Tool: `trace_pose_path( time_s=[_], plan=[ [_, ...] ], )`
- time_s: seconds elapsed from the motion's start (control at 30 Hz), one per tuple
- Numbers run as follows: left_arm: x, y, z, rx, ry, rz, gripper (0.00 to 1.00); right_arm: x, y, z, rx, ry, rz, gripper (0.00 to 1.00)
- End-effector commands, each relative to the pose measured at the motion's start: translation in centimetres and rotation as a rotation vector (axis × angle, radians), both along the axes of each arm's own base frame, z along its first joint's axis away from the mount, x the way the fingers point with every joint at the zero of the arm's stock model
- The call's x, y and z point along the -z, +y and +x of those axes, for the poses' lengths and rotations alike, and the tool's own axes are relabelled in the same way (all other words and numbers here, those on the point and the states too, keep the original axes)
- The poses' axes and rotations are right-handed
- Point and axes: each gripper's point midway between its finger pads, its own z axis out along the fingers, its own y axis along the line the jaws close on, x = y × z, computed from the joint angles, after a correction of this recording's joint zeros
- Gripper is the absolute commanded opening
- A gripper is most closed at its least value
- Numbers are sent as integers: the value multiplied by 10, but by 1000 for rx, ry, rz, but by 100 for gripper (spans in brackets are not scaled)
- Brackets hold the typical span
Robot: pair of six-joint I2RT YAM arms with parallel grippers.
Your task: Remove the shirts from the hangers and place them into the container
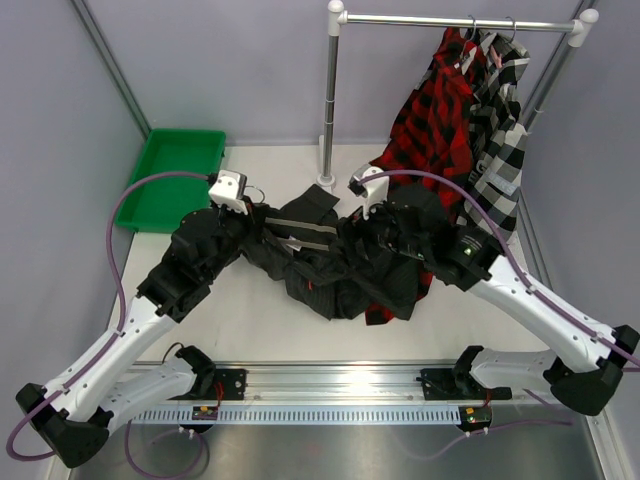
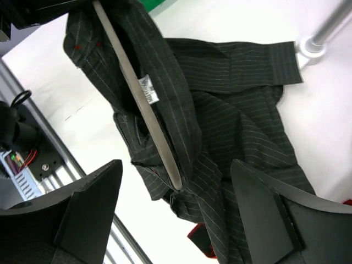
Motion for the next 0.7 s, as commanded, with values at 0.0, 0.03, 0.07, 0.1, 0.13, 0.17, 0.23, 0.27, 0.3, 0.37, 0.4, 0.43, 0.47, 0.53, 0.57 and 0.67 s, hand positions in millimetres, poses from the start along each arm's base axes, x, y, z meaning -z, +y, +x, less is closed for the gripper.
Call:
trace_pose_path(
  time_s=[0.0, 0.03, 0.07, 0.1, 0.13, 0.17, 0.23, 0.27, 0.3, 0.37, 0.4, 0.43, 0.47, 0.53, 0.57, 0.67],
  plan=[
    [-32, -6, 1, 38, -106, -51, 0, -22, 17, -1, -98, -33, 27, 86],
    [-32, -7, 1, 42, -107, -46, 0, -22, 20, 0, -105, -33, 27, 85],
    [-32, -7, 0, 43, -107, -46, 0, -27, 24, 0, -117, -37, 38, 83],
    [-32, -8, 0, 49, -107, -45, 0, -25, 28, 2, -124, -29, 35, 78],
    [-32, -7, 0, 50, -108, -40, 0, -26, 32, 1, -141, -27, 41, 75],
    [-33, -8, -1, 53, -110, -40, 0, -30, 35, 1, -154, -30, 52, 72],
    [-33, -8, 0, 55, -112, -36, 0, -30, 42, 1, -182, -19, 58, 65],
    [-32, -8, 0, 56, -111, -35, 0, -28, 44, 1, -186, -13, 55, 61],
    [-32, -9, -1, 61, -111, -34, 0, -23, 48, 3, -193, -2, 49, 60],
    [-32, -9, -1, 61, -113, -30, 0, -20, 52, 4, -203, 8, 46, 54],
    [-33, -8, -2, 61, -116, -32, 0, -15, 55, 4, -210, 18, 39, 52],
    [-33, -8, -2, 63, -117, -29, 0, -13, 56, 4, -218, 24, 38, 52],
    [-33, -8, -1, 61, -118, -28, 0, -10, 57, 4, -219, 30, 34, 50],
    [-34, -8, -2, 63, -122, -27, 0, -7, 58, 4, -223, 37, 33, 47],
    [-34, -8, -2, 66, -122, -27, 0, -4, 59, 4, -223, 41, 28, 44],
    [-35, -9, -3, 72, -126, -29, 0, -4, 59, 6, -219, 33, 33, 34]
  ],
)
